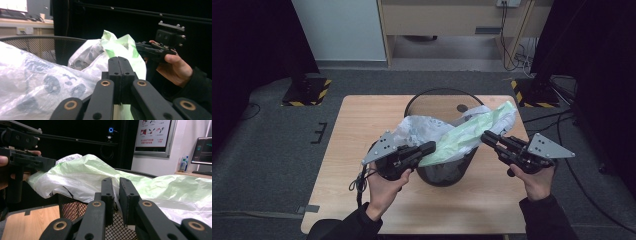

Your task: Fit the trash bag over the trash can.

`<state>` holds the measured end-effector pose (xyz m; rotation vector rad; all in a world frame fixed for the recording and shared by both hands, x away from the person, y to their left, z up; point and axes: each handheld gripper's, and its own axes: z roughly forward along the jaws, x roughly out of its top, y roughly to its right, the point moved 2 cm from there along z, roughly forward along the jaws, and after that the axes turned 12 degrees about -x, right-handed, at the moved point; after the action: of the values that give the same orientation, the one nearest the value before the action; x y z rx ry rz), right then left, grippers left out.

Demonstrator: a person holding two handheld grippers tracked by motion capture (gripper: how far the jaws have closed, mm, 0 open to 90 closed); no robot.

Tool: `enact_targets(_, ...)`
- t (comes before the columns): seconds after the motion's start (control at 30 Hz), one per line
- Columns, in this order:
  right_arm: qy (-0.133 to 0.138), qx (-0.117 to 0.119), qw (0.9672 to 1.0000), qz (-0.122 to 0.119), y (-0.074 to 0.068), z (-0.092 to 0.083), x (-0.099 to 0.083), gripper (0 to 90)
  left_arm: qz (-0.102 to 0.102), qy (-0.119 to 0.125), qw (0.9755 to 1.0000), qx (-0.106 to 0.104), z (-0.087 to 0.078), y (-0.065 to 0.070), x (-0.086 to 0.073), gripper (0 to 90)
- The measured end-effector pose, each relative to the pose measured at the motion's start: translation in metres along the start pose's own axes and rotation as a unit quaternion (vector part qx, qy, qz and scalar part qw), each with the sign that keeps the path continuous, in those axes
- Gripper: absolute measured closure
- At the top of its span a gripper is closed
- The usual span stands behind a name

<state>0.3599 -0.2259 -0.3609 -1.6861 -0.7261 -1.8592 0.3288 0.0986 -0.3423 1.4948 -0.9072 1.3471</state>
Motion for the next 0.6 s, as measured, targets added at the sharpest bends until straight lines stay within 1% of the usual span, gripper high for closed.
enact_targets(0.03, 0.0, 0.001, 1.0, -0.002, 0.0, 0.0, 0.0, 82.8, 0.003, 0.006, 1.0, 0.005, -0.001, 0.0, 0.001, 90.0)
enact_targets(0.07, 0.0, 0.003, 1.0, -0.005, 0.001, -0.001, 0.0, 83.4, 0.009, 0.013, 0.9998, 0.014, -0.003, -0.001, 0.003, 90.0)
enact_targets(0.1, 0.0, 0.005, 1.0, -0.006, 0.001, -0.001, 0.0, 84.7, 0.015, 0.016, 0.9995, 0.024, -0.005, -0.003, 0.005, 90.0)
enact_targets(0.13, -0.001, 0.008, 1.0, -0.005, 0.001, -0.002, 0.0, 86.0, 0.016, 0.018, 0.9993, 0.03, -0.007, -0.005, 0.007, 90.0)
enact_targets(0.17, -0.002, 0.01, 0.9999, -0.006, 0.001, -0.003, 0.001, 86.9, 0.015, 0.025, 0.9988, 0.039, -0.009, -0.008, 0.009, 90.0)
enact_targets(0.23, -0.006, 0.015, 0.9998, -0.01, 0.002, -0.006, 0.001, 88.6, 0.012, 0.027, 0.9983, 0.05, -0.012, -0.012, 0.011, 90.0)
enact_targets(0.27, -0.007, 0.016, 0.9998, -0.011, 0.002, -0.006, 0.001, 89.2, 0.01, 0.028, 0.9978, 0.06, -0.014, -0.016, 0.011, 90.0)
enact_targets(0.3, -0.008, 0.019, 0.9997, -0.01, 0.002, -0.007, 0.001, 89.6, 0.006, 0.028, 0.9975, 0.064, -0.015, -0.019, 0.012, 90.0)
enact_targets(0.4, -0.01, 0.023, 0.9997, -0.008, 0.003, -0.01, 0.002, 90.0, -0.003, 0.035, 0.9959, 0.084, -0.02, -0.032, 0.014, 90.0)
enact_targets(0.53, -0.008, 0.026, 0.9996, -0.003, 0.007, -0.015, 0.004, 90.0, -0.007, 0.041, 0.9926, 0.115, -0.027, -0.051, 0.024, 90.0)
enact_targets(0.6, -0.008, 0.026, 0.9996, -0.002, 0.01, -0.017, 0.005, 90.0, 0.006, 0.032, 0.9894, 0.141, -0.029, -0.062, 0.031, 90.0)
